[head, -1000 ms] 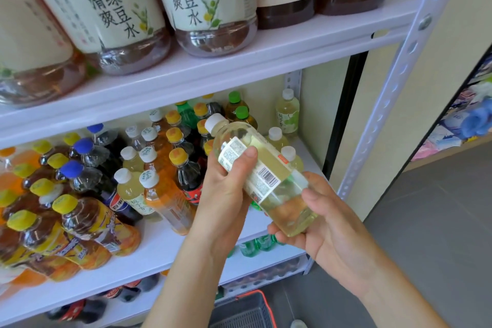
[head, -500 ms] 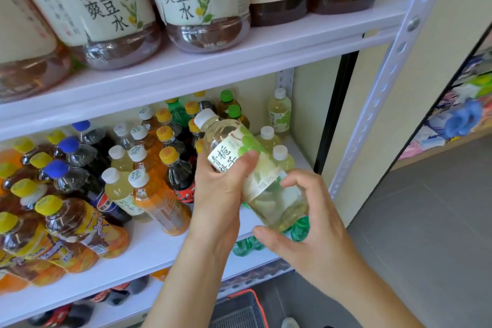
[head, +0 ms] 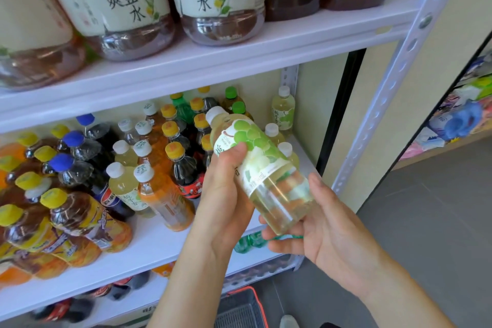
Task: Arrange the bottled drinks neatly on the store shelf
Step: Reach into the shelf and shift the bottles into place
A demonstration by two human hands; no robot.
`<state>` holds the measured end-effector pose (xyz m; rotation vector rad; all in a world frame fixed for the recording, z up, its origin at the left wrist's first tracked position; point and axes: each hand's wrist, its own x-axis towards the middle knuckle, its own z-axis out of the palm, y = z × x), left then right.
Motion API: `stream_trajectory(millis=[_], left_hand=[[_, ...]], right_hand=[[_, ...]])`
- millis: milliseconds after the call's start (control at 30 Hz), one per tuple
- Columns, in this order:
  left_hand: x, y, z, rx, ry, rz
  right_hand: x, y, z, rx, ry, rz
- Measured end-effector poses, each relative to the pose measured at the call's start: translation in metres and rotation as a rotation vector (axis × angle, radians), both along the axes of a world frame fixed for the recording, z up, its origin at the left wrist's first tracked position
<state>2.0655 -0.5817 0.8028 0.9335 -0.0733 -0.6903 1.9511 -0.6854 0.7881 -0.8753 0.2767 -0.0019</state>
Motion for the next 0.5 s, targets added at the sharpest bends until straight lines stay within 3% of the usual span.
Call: stream_trajectory(millis=[167, 267, 333, 367, 500], left_hand=[[0.008, 0.004, -0.002, 0.195, -0.247, -0.097], [0.006, 0.002, -0.002, 0.23, -0.284, -0.099], [0.001, -0.003, -0.001, 0.224, -0.188, -0.1], [0.0, -0.005, -0.001, 0.218, -0.132, -0.091], [-0.002, -0.007, -0.004, 0.188, -0.012, -0.139]], right_hand=[[-0.007, 0.008, 0.011, -0.453, -0.086, -0.249], [-0.01, 0.006, 0.014, -1.011, -0.085, -0.456], [-0.01, 0.004, 0.014, -1.462, -0.123, -0.555], [-0.01, 0.005, 0.014, -1.585, -0.149, -0.579], [-0.01, 0.006, 0.012, -1.575, -0.235, -0.649]])
